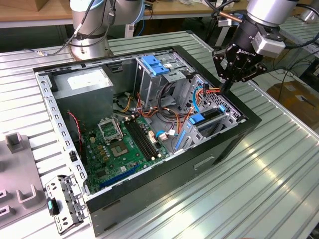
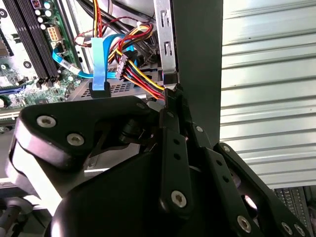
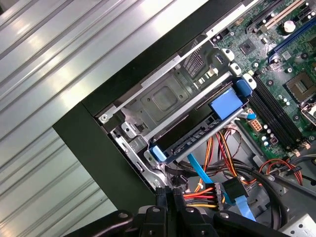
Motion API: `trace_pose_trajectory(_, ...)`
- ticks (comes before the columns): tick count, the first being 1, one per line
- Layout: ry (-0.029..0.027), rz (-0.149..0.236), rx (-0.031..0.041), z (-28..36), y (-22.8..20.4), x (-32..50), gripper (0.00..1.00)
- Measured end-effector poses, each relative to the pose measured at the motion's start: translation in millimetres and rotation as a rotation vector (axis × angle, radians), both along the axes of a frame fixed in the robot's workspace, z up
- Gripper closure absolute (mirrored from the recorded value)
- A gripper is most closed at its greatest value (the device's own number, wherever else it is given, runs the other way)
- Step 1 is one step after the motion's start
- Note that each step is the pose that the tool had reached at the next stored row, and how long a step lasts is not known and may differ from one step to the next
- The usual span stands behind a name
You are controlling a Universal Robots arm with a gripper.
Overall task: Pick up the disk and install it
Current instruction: 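Insert the first disk wire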
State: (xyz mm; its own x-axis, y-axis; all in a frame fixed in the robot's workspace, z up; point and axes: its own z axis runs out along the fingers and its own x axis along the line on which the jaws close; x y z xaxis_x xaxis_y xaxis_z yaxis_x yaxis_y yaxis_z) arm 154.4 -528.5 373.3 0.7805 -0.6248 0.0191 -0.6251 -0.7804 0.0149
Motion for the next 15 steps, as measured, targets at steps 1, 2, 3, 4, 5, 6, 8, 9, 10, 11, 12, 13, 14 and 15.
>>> trace_pose_trajectory(1,0.0,0.0,0.0,0.0,0.0,0.0,0.84)
trace_pose_trajectory(2,0.0,0.0,0.0,0.0,0.0,0.0,0.84)
trace_pose_trajectory(3,0.0,0.0,0.0,0.0,0.0,0.0,0.84)
trace_pose_trajectory(4,0.0,0.0,0.0,0.0,0.0,0.0,0.84)
trace_pose_trajectory(5,0.0,0.0,0.0,0.0,0.0,0.0,0.84)
trace_pose_trajectory(6,0.0,0.0,0.0,0.0,0.0,0.0,0.84)
trace_pose_trajectory(8,0.0,-0.005,0.0,0.0,0.0,0.0,0.84)
trace_pose_trajectory(9,0.0,-0.03,0.0,0.0,0.0,-0.1,0.84)
trace_pose_trajectory(10,0.0,-0.054,-0.0001,0.0,0.0,-0.1,0.84)
trace_pose_trajectory(11,0.0,-0.083,-0.0001,-0.1,0.0,0.0,0.84)
trace_pose_trajectory(12,0.0,-0.107,0.0,-0.1,0.0,0.0,0.84)
trace_pose_trajectory(13,0.0,-0.122,0.0,-0.1,0.0,0.0,0.84)
trace_pose_trajectory(14,0.0,-0.138,0.0,-0.1,0.0,0.0,0.84)
trace_pose_trajectory(15,0.0,-0.157,0.0,-0.2,0.0,0.0,0.84)
